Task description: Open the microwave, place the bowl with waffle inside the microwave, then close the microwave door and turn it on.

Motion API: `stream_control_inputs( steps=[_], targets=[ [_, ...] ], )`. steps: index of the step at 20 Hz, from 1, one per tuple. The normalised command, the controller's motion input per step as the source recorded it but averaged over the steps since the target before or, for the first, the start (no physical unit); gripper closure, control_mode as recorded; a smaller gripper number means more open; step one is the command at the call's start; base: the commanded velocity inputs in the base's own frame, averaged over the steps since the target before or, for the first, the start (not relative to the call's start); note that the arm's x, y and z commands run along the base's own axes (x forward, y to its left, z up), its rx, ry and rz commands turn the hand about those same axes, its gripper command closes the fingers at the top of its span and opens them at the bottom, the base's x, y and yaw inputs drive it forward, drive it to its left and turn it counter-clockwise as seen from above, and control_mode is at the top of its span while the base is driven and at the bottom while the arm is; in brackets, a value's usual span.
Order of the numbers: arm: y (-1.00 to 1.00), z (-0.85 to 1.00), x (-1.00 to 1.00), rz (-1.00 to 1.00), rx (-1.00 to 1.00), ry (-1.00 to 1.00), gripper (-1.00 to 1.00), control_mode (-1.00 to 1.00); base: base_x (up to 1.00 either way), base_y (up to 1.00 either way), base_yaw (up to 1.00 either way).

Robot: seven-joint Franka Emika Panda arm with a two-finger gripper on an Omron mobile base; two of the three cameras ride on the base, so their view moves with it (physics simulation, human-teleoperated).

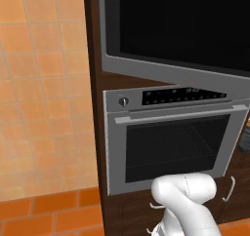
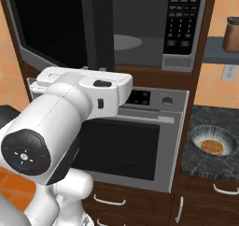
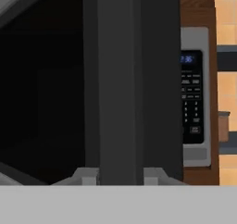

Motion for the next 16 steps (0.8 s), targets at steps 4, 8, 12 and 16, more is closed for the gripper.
stream_control_inputs(
  steps=[4, 8, 12, 16],
  targets=[
    [0.00, 0.00, 0.00, 0.00, 0.00, 0.00, -1.00, -1.00, 0.00, 0.00, 0.00],
    [0.00, 0.00, 0.00, 0.00, 0.00, 0.00, -1.00, -1.00, 0.00, 0.00, 0.00],
    [0.00, 0.00, 0.00, 0.00, 0.00, 0.00, -1.00, -1.00, 0.00, 0.00, 0.00],
    [0.01, 0.00, -0.24, 0.00, 0.00, -0.04, -1.00, -1.00, 0.00, 0.00, 0.00]
  ],
)
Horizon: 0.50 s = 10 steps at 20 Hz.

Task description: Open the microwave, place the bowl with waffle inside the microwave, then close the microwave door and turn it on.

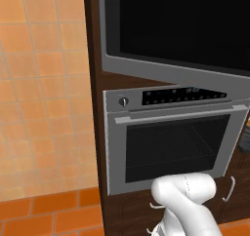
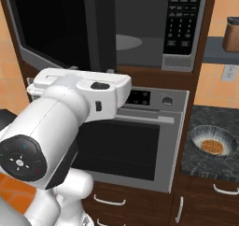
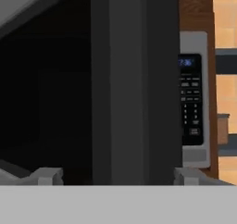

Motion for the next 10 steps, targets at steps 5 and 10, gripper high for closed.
stream_control_inputs(
  steps=[5, 10],
  targets=[
    [0.08, 0.00, -0.75, 0.02, -0.04, -0.01, -1.00, -1.00, 0.00, 0.00, 0.00],
    [-0.36, 0.00, -0.21, 0.21, 0.01, 0.00, -1.00, -1.00, 0.00, 0.00, 0.00]
  ],
)
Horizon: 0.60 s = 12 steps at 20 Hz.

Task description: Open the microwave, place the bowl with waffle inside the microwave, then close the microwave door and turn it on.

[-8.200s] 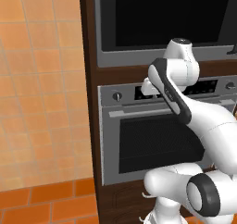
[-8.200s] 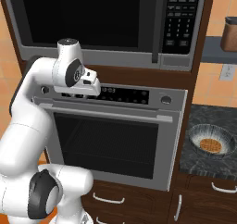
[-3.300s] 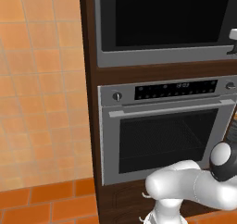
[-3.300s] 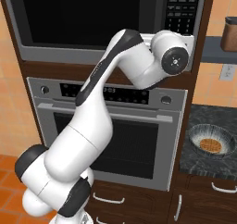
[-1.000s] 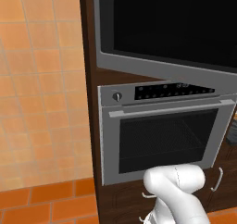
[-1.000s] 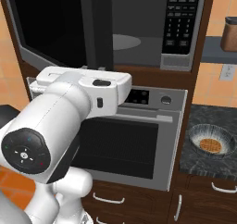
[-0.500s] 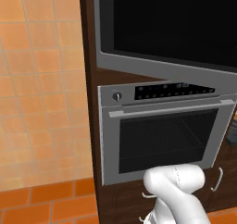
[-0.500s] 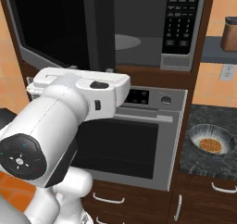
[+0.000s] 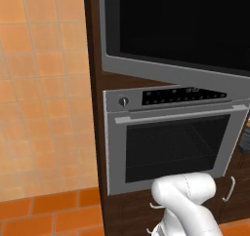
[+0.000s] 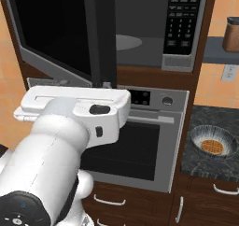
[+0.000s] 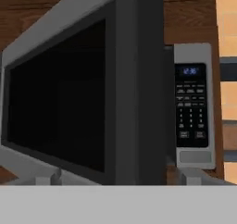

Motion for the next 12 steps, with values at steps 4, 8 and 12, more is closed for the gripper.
stream_control_inputs(
  steps=[4, 8, 12],
  targets=[
    [-0.78, -0.02, 0.16, 0.38, 0.06, -0.04, -1.00, -1.00, 0.00, 0.00, 0.00],
    [-0.58, -0.03, 0.06, 0.34, 0.04, -0.02, -1.00, -1.00, 0.00, 0.00, 0.00],
    [-0.23, -0.04, 0.29, 0.25, 0.02, 0.00, -1.00, -1.00, 0.00, 0.00, 0.00]
  ],
)
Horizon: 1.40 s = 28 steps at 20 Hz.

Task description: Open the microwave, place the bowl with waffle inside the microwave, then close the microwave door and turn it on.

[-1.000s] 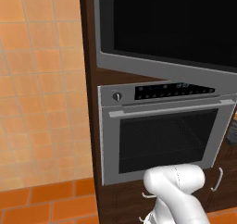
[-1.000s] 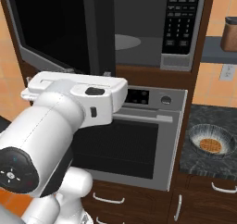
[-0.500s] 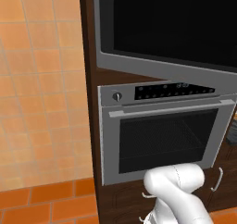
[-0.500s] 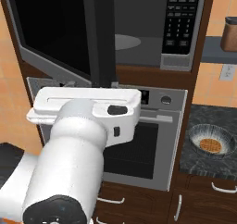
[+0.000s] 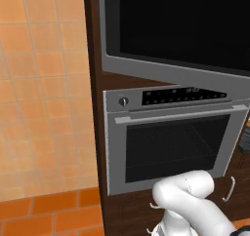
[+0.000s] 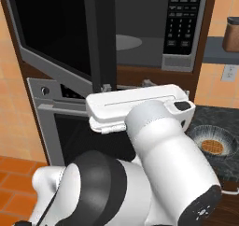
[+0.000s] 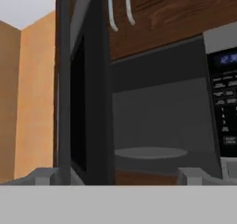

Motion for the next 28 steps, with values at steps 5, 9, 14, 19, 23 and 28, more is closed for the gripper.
stream_control_inputs(
  steps=[5, 9, 14, 19, 23, 28],
  targets=[
    [0.00, -0.07, 0.41, 0.19, 0.00, 0.00, -1.00, -1.00, 0.00, 0.00, 0.00],
    [-0.02, -0.09, 0.35, 0.17, 0.00, 0.00, -1.00, -1.00, 0.00, 0.00, 0.00],
    [0.00, -0.03, 0.33, 0.08, 0.00, -0.01, -1.00, -1.00, 0.00, 0.00, 0.00],
    [0.00, -0.02, 0.26, 0.01, 0.00, 0.00, -1.00, -1.00, 0.00, 0.00, 0.00],
    [0.23, -0.01, 0.02, 0.03, -0.01, 0.00, -1.00, -1.00, 0.00, 0.00, 0.00],
    [0.41, -0.03, -0.02, 0.08, -0.02, 0.00, -1.00, -1.00, 0.00, 0.00, 0.00]
  ],
)
